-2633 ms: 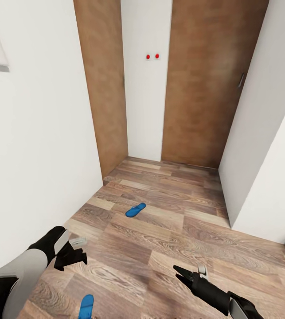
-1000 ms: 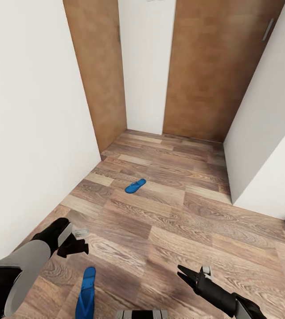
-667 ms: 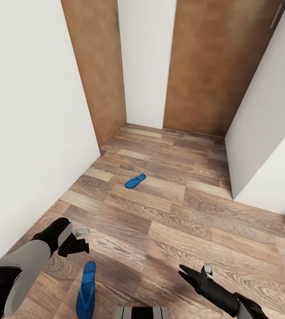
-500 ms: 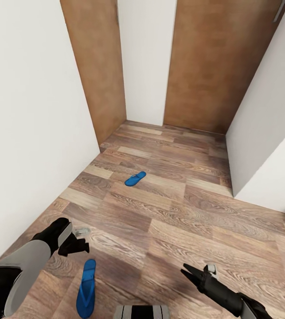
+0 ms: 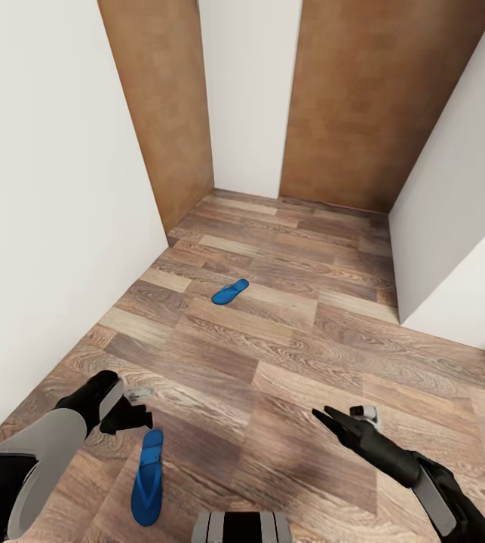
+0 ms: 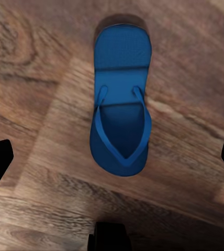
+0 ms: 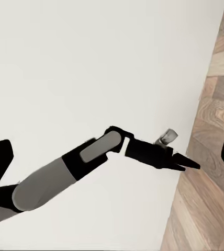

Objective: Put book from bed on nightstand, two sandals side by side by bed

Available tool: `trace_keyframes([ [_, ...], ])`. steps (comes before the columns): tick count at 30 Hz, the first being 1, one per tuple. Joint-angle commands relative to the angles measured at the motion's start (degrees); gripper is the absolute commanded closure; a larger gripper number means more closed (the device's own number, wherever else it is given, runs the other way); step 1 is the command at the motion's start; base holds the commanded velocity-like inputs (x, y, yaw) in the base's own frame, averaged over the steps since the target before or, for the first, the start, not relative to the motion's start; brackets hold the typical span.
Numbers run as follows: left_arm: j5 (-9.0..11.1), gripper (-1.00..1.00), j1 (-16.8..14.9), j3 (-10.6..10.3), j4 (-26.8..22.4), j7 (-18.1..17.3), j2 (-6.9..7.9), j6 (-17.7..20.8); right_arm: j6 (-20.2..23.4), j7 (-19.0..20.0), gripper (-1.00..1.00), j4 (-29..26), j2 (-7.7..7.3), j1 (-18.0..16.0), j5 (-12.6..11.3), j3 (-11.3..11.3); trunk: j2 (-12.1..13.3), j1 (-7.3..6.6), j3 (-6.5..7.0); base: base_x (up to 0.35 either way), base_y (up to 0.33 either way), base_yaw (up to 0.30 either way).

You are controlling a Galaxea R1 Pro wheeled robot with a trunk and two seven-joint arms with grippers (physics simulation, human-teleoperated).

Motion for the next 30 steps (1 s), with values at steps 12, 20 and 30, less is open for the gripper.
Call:
trace_keyframes([
  [12,0.19,-1.00,-0.01,-0.29,-0.12,-0.18,-0.98,0.12,6.66,-2.56,-1.00,-18.49,0.44,-0.08,-1.70,-0.95,-0.18,0.30,-2.71,0.000,0.000,0.000],
  [20,0.19,-1.00,-0.01,-0.25,-0.44,-0.19,-2.03,0.10,7.13,-2.80,-1.00,-22.42,0.41,-0.09,-3.41,-4.83,-0.29,0.50,-4.48,0.000,0.000,0.000],
  [30,0.19,-1.00,-0.01,-0.28,-1.81,-0.22,-2.27,-2.07,6.91,-2.92,-1.00,-22.86,0.43,-0.09,-2.72,-6.22,-0.42,0.76,-6.70,0.000,0.000,0.000],
])
